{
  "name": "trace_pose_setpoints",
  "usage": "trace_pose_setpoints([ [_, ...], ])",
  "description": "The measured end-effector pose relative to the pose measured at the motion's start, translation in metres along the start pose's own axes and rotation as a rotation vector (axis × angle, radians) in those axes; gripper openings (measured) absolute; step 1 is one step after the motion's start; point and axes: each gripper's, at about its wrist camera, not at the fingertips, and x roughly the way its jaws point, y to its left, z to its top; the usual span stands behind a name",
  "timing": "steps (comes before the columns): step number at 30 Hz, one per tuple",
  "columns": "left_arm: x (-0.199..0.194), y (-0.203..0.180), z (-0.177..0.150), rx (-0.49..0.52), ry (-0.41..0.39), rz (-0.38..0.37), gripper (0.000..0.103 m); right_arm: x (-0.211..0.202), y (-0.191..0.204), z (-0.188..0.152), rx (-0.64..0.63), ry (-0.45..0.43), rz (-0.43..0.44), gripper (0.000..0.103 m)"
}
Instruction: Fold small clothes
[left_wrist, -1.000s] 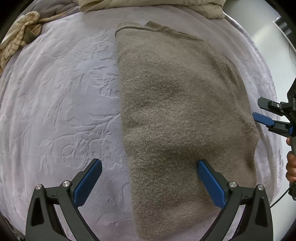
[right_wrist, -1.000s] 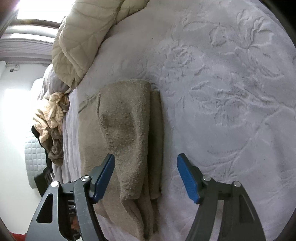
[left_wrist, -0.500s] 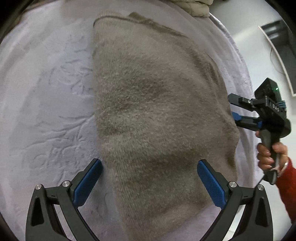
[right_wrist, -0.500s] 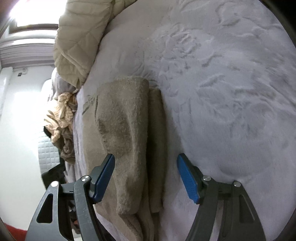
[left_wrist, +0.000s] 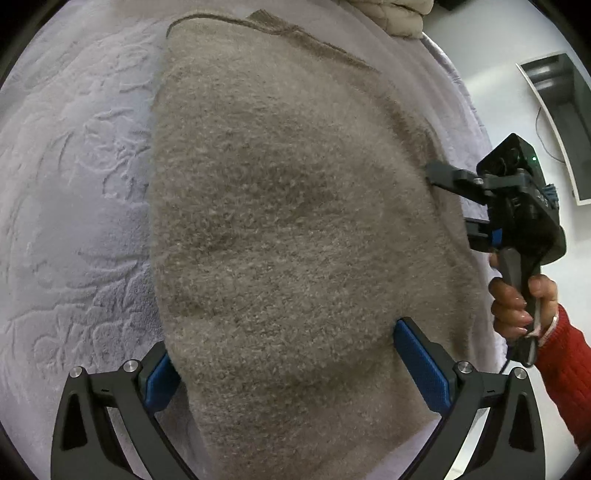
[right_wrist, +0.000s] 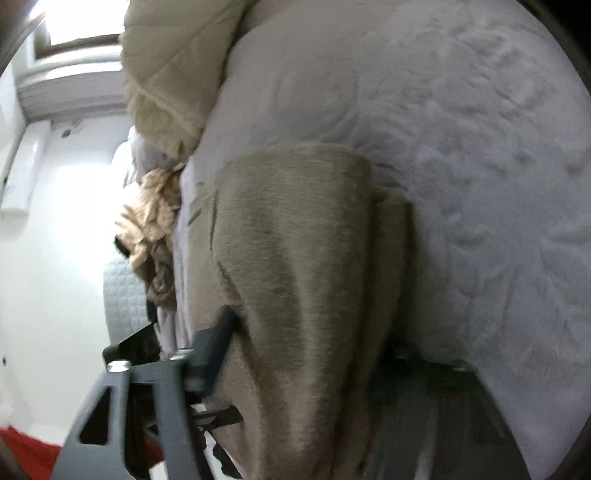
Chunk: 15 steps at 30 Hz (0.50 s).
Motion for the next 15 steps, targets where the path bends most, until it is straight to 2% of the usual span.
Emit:
trace_pose_setpoints([
  [1,-0.002,-0.002,0.0,0.003,-0.009,0.001,0.088,-0.003,0.0,-0.002,0.022,-0.012,0.02,0.035],
  [2,-0.005,-0.004,0.0,0.002,-0.019,0.009,0.077,-0.006,0.002,-0.004,0.033,-0.019,0.033,0.034],
  [5,-0.024,-0.001,-0.006,-0.003,-0.06,-0.028,0.052,-0.016,0.015,-0.012,0.033,-0.042,0.057,0.032],
  [7,-0.039,-0.001,-0.009,-0.001,-0.079,-0.064,0.048,-0.021,0.026,-0.017,0.036,-0.052,0.088,0.032],
  [15,-0.095,-0.005,-0.038,0.05,-0.126,-0.118,0.048,-0.039,0.079,-0.055,0.003,-0.072,0.157,0.032],
])
